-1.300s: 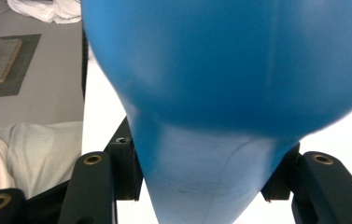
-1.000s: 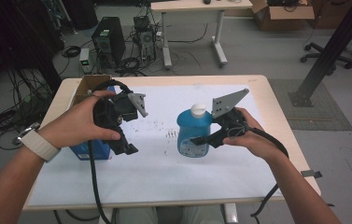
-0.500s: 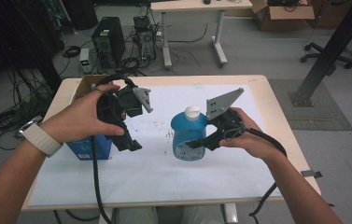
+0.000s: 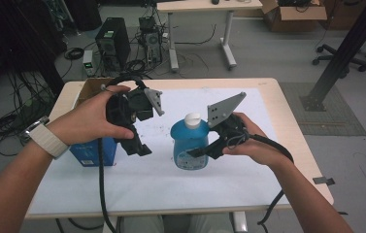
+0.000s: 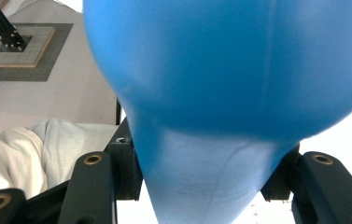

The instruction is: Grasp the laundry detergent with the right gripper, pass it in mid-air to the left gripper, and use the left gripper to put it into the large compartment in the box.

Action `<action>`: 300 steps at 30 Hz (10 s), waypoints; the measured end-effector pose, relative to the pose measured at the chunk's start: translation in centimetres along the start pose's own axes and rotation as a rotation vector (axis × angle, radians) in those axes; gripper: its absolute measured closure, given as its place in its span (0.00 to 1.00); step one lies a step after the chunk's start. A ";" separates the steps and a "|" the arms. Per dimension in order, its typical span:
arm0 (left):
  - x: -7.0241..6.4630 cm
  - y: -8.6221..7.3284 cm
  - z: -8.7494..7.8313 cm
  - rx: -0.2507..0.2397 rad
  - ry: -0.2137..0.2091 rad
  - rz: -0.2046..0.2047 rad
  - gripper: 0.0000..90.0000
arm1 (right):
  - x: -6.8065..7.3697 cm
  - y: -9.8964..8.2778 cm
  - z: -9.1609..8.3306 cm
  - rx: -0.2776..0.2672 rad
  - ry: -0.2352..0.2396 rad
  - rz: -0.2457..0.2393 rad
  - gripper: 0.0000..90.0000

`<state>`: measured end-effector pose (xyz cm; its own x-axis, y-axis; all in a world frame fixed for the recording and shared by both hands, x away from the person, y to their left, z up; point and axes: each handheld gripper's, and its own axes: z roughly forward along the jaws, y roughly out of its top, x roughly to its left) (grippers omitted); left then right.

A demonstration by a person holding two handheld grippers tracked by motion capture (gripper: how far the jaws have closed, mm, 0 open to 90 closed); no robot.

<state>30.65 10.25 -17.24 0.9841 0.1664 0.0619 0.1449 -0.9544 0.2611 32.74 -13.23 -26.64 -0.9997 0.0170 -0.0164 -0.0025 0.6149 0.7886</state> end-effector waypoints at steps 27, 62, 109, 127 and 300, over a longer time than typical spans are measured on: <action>-0.4 1.8 0.2 -0.006 -0.030 0.024 0.07 | 0.4 1.9 2.6 0.029 0.037 -0.028 0.50; -0.1 3.4 1.6 0.005 -0.054 0.045 0.07 | 0.4 3.1 4.1 0.051 0.064 -0.036 0.50; -0.2 3.3 2.1 -0.018 -0.076 0.053 0.32 | 0.3 3.0 4.6 0.062 0.070 -0.035 0.50; -0.3 3.1 2.1 -0.016 -0.067 0.056 0.41 | 0.5 3.0 5.0 0.064 0.079 -0.043 0.50; 12.3 -16.5 7.0 0.072 0.380 -1.219 0.42 | -0.8 -5.7 -3.6 0.457 -0.110 0.104 0.07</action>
<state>41.06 26.34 -27.54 0.1219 0.9881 0.0937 0.9456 -0.1443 0.2916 33.51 -19.58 -28.91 -0.9856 0.1651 -0.0357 0.1330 0.8885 0.4391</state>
